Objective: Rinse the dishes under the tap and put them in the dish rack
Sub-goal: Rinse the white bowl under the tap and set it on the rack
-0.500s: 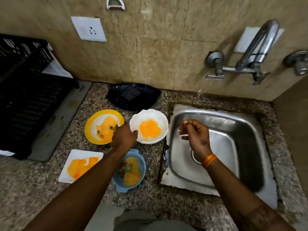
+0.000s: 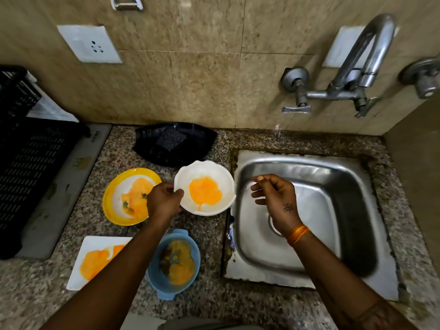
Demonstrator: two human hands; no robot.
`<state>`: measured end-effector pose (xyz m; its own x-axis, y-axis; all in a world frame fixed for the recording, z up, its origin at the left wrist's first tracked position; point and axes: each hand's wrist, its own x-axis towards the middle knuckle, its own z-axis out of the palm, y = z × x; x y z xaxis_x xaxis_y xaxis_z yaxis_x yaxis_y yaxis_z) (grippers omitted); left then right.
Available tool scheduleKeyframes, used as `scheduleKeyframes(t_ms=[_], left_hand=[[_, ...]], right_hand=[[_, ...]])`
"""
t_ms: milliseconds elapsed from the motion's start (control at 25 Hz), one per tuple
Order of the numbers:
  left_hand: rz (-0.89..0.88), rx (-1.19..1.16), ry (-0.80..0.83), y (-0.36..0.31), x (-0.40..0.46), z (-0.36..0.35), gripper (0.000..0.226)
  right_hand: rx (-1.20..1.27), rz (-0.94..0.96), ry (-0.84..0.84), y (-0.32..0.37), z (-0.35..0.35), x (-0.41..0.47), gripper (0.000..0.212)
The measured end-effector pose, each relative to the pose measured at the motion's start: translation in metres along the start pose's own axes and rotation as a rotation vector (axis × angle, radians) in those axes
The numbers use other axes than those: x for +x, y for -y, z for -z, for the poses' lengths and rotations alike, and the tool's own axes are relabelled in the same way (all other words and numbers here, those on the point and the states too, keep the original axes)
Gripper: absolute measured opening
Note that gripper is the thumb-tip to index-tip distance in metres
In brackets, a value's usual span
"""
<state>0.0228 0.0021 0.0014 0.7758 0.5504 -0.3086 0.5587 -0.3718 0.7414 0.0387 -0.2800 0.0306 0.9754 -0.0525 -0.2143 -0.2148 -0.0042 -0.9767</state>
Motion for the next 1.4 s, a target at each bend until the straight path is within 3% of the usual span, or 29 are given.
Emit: scheduleKeyframes(t_ms=[320, 440, 520, 600, 760, 960, 1040, 1200, 1400], left_hand=[[0.124, -0.592, 0.284, -0.041, -0.036, -0.036, 0.022], [0.174, -0.767, 0.440, -0.067, -0.051, -0.063, 0.039], [0.197, -0.832, 0.566, -0.089, -0.059, -0.081, 0.043], [0.181, -0.826, 0.653, -0.109, -0.063, -0.100, 0.042], [0.161, -0.748, 0.694, -0.132, -0.068, -0.136, 0.037], [0.123, -0.708, 0.688, -0.146, -0.066, -0.163, 0.043], [0.112, -0.689, 0.684, -0.151, -0.065, -0.167, 0.041], [0.082, -0.665, 0.696, -0.156, -0.063, -0.174, 0.035], [0.072, -0.644, 0.706, -0.160, -0.064, -0.178, 0.032]], right_hand=[[0.018, 0.085, -0.106, 0.024, 0.068, 0.007, 0.017], [0.030, 0.156, -0.320, 0.037, 0.103, 0.026, 0.013], [-0.004, 0.275, -0.473, 0.055, 0.126, 0.048, 0.029], [-0.043, 0.364, -0.556, 0.072, 0.147, 0.072, 0.047], [-0.242, 0.315, -0.552, 0.095, 0.170, 0.117, 0.067], [-0.401, 0.413, -0.648, 0.104, 0.166, 0.149, 0.022], [-0.389, 0.426, -0.679, 0.100, 0.163, 0.155, 0.023], [-0.092, 0.319, -0.610, 0.095, 0.162, 0.165, 0.027], [0.067, 0.265, -0.543, 0.103, 0.157, 0.154, 0.013]])
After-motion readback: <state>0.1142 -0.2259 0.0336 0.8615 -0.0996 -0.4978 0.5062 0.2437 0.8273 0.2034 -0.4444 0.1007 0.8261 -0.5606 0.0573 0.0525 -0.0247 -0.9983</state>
